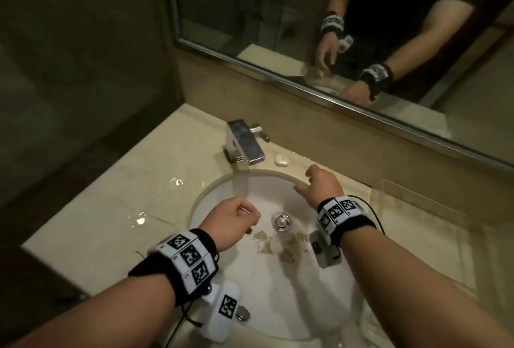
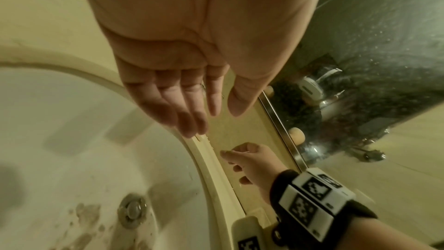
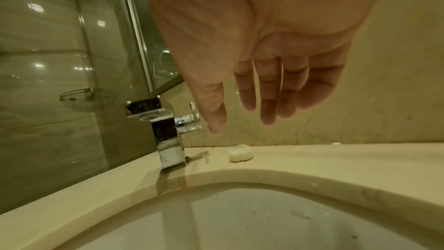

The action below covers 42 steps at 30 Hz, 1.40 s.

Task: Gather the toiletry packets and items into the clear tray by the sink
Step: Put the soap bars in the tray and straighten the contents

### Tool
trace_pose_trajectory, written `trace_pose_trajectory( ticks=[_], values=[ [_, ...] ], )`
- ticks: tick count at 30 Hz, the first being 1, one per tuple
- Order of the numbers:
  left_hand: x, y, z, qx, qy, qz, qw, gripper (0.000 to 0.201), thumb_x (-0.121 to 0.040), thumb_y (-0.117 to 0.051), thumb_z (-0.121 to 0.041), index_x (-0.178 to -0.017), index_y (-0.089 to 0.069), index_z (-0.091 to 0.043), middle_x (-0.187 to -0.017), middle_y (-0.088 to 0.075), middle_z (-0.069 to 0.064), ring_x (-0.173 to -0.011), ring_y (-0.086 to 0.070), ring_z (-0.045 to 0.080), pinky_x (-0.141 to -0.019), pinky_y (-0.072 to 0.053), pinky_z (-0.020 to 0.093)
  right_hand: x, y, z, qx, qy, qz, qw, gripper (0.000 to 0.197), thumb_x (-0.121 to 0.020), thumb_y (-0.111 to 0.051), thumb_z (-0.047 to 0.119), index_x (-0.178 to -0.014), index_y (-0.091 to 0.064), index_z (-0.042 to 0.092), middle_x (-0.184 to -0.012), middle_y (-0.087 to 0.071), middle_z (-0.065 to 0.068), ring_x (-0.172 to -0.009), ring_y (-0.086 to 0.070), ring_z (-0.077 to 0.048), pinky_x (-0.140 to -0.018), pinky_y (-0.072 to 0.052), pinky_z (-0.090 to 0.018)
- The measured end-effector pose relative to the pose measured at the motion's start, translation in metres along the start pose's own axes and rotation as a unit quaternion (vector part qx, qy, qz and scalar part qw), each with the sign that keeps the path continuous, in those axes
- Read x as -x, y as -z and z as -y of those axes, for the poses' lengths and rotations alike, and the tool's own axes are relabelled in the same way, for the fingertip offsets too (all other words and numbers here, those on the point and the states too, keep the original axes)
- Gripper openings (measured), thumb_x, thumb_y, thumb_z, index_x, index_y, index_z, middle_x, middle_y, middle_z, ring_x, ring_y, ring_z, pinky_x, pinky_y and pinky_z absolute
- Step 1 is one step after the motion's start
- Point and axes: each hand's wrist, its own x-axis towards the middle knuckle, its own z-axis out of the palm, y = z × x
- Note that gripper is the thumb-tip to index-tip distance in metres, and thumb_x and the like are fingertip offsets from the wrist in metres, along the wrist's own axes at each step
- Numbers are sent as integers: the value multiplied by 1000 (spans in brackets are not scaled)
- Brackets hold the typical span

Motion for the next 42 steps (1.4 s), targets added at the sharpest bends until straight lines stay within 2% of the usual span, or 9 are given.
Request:
trace_pose_trajectory(
  ticks=[5,9,17,20,25,29,34,39,42],
  values=[
    [-12,33,11,8,8,-24,1000,16,-89,-60,-29,-99,-62,-17,-100,-71,7,-81,-68,16,-79,-52,34,-46,-28,29,0,-23,5,1000,49,-80,-72,39,-116,-56,10,-109,-66,-15,-103,-60,-33,-84,-53,-39],
    [-19,52,22,8,12,-38,999,14,-89,-61,-31,-97,-62,-20,-99,-71,8,-82,-68,18,-82,-54,39,-78,-43,33,7,-47,2,999,51,-79,-73,37,-118,-57,7,-115,-65,-19,-108,-58,-37,-88,-51,-39],
    [-25,72,49,2,35,-38,999,9,-88,-61,-33,-91,-62,-25,-95,-72,6,-89,-70,21,-77,-54,37,-111,-75,46,25,-69,-18,997,62,-74,-71,54,-114,-53,10,-110,-63,-17,-107,-56,-37,-84,-52,-43],
    [-27,78,58,0,51,-32,998,8,-88,-61,-31,-92,-62,-23,-96,-72,9,-89,-70,23,-73,-52,31,-114,-80,49,40,-77,-42,995,54,-75,-71,49,-110,-56,11,-109,-63,-17,-106,-56,-37,-82,-51,-41],
    [-32,80,69,0,62,-24,998,8,-88,-61,-28,-91,-62,-21,-98,-71,11,-81,-67,18,-69,-49,29,-113,-80,53,20,-68,-71,995,49,-75,-74,38,-110,-55,9,-107,-63,-16,-104,-57,-37,-83,-51,-42],
    [-35,71,62,-1,46,-10,999,8,-89,-61,-26,-93,-62,-19,-100,-70,11,-75,-66,13,-68,-50,29,-90,-71,53,-19,-37,-111,993,47,-78,-72,41,-109,-56,10,-106,-64,-15,-101,-57,-35,-81,-52,-42],
    [-35,45,31,-8,17,24,1000,14,-89,-61,-28,-97,-63,-16,-99,-70,8,-78,-67,14,-74,-52,34,-29,-40,41,-91,-6,-151,984,48,-80,-71,41,-115,-58,10,-106,-65,-9,-100,-56,-28,-86,-50,-46],
    [-27,-9,-13,-22,-34,83,996,8,-89,-62,-24,-92,-63,-17,-96,-72,9,-76,-67,16,-73,-51,32,45,-3,-2,-119,-27,-172,978,49,-80,-70,47,-115,-56,15,-100,-63,-2,-97,-54,-21,-85,-49,-38],
    [-17,-52,-37,-33,-58,128,990,7,-89,-62,-24,-92,-63,-18,-94,-72,6,-78,-67,16,-73,-53,34,88,14,-40,-103,-55,-190,975,41,-78,-71,46,-104,-56,18,-93,-61,0,-88,-51,-18,-77,-47,-32]
  ],
)
